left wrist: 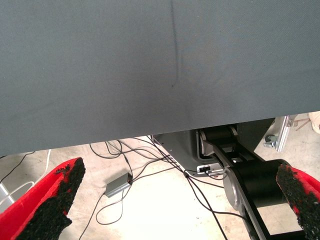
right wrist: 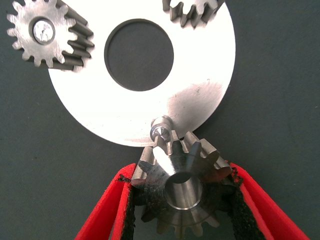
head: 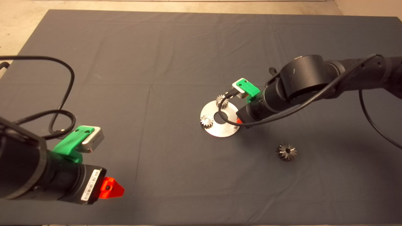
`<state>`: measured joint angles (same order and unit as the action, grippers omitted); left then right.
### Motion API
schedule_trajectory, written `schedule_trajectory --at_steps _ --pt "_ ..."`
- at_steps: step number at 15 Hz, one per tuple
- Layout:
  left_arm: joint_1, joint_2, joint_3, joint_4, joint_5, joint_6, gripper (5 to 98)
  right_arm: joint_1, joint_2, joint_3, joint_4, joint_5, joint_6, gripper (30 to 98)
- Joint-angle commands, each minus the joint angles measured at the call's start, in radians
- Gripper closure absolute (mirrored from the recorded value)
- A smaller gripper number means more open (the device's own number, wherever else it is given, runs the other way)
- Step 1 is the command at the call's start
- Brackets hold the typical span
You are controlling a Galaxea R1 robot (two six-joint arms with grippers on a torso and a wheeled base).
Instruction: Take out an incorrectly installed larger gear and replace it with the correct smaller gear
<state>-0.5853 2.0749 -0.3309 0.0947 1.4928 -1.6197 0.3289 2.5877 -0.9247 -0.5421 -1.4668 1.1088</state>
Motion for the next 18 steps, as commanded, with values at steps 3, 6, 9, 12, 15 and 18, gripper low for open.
schedule_trajectory --at_steps 3,6,9,12,15,18 --pt "-0.004 0.001 0.015 -0.015 -0.008 -0.005 5.4 0.016 0.01 -0.011 -0.053 0.0 0.023 87.0" --pt "-0.004 0.001 0.015 -0.015 -0.02 -0.006 5.4 0.016 0.013 -0.021 -0.053 0.0 0.023 87.0" --pt "-0.004 0.001 0.015 -0.015 -0.022 -0.005 5.4 0.007 0.027 -0.032 -0.056 0.002 0.023 87.1" --pt "-0.004 0.001 0.015 -0.015 -0.022 -0.005 5.4 0.002 0.03 -0.035 -0.067 0.0 0.025 87.1" --pt "-0.004 0.001 0.015 -0.015 -0.022 -0.005 5.4 0.002 0.033 -0.037 -0.067 0.002 0.025 87.1" --pt "-0.004 0.001 0.015 -0.015 -0.022 -0.005 5.4 0.002 0.034 -0.038 -0.067 0.002 0.025 87.1"
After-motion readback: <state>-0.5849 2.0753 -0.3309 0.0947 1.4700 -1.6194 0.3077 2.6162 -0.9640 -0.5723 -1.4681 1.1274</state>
